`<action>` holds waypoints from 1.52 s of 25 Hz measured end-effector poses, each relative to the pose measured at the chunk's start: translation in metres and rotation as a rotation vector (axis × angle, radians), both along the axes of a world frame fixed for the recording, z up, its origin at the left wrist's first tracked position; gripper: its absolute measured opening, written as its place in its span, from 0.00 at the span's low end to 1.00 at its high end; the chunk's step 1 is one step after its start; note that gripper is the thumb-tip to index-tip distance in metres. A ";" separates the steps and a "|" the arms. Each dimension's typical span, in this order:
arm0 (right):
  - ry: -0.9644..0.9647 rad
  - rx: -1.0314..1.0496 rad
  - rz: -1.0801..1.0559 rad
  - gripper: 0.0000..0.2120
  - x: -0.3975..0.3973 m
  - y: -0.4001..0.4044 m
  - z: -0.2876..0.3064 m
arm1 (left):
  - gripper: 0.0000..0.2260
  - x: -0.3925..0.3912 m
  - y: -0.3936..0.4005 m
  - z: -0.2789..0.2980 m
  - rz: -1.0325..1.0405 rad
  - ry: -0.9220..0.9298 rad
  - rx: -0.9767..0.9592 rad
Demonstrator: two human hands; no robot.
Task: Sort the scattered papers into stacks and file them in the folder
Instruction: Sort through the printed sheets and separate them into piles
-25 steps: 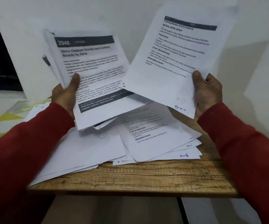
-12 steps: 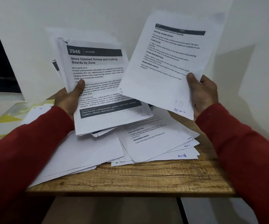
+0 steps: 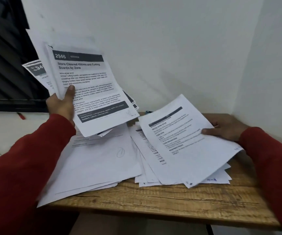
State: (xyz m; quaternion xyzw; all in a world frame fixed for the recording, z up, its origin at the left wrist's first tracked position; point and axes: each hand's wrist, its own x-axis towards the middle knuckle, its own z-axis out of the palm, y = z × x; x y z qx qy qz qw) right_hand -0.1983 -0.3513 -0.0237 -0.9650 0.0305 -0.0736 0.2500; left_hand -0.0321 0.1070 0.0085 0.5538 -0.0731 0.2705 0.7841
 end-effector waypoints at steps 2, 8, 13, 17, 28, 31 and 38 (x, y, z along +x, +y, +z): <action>-0.009 -0.140 0.058 0.31 0.002 0.001 0.000 | 0.03 -0.006 0.011 0.007 -0.006 -0.046 -0.041; -0.081 -0.280 0.213 0.34 0.008 0.000 0.001 | 0.07 -0.021 -0.006 0.006 -0.212 -0.030 -0.060; 0.141 -0.168 0.028 0.29 0.014 -0.007 0.000 | 0.08 -0.025 -0.039 -0.012 -0.406 0.024 0.032; 0.085 -0.104 0.012 0.29 0.013 -0.022 -0.010 | 0.12 -0.028 -0.050 -0.030 -0.462 0.059 0.068; -0.399 0.403 0.120 0.20 0.010 0.104 0.009 | 0.10 -0.042 -0.066 -0.041 -0.559 0.072 0.091; -0.360 0.423 0.122 0.25 0.016 0.116 -0.003 | 0.13 -0.046 -0.070 -0.044 -0.594 0.099 0.103; -0.423 0.640 0.074 0.15 0.017 0.112 0.001 | 0.18 -0.044 -0.071 -0.045 -0.612 0.101 0.121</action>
